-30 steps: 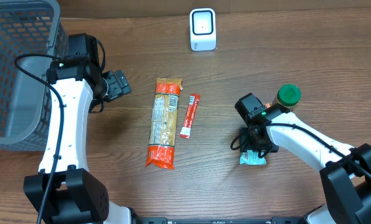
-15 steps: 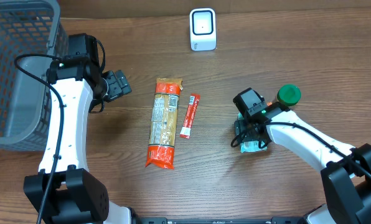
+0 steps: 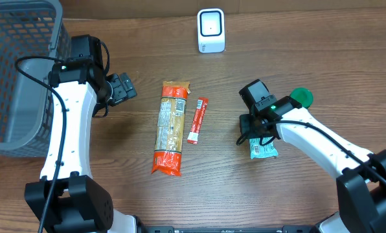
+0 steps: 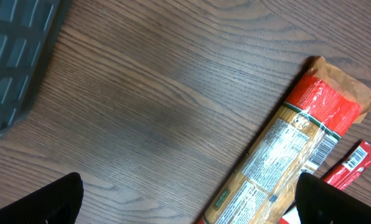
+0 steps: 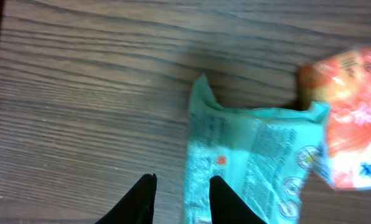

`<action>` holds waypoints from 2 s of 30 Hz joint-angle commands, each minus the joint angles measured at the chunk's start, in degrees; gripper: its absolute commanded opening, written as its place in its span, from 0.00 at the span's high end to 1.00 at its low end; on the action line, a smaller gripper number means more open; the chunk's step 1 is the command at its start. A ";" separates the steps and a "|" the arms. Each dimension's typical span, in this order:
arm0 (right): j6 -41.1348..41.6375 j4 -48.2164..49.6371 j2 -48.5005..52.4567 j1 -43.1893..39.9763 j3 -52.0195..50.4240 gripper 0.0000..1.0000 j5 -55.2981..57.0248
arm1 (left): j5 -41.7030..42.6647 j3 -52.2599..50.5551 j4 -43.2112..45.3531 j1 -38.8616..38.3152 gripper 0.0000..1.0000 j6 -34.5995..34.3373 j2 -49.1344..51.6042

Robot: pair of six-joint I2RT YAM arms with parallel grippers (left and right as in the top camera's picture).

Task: Scan the item barcode
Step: 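Push the mint-green packet right toward the jar with the right gripper, then move the right gripper left over the red stick packet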

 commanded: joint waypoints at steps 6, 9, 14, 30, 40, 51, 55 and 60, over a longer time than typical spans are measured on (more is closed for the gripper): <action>-0.04 2.62 3.78 0.11 -1.81 0.70 -1.55 | -0.52 0.92 0.07 -0.13 0.01 0.63 -0.81; -0.04 2.27 4.31 0.11 -2.34 0.70 1.33 | -0.52 0.92 0.04 -0.13 0.00 0.66 -0.81; -0.04 0.39 4.33 -0.07 -3.41 0.70 8.92 | -0.52 0.92 0.04 -0.13 0.00 0.63 -0.81; -1.77 -7.80 2.60 -3.54 4.59 0.58 8.96 | -0.50 0.92 0.07 -0.13 0.00 0.66 -0.81; 3.56 -3.30 2.03 1.29 16.90 0.45 -13.68 | -0.52 0.92 0.04 -0.13 0.00 0.63 -0.81; 12.50 11.23 11.37 13.62 15.67 0.96 -7.91 | -0.50 0.92 0.04 -0.13 0.00 0.63 -0.81; 12.50 14.10 15.17 16.06 15.67 0.91 -7.93 | -0.50 0.92 0.04 -0.13 0.00 0.66 -0.81; 12.50 16.79 18.75 17.44 15.67 0.92 -7.93 | -0.50 0.92 0.07 -0.13 0.00 0.66 -0.81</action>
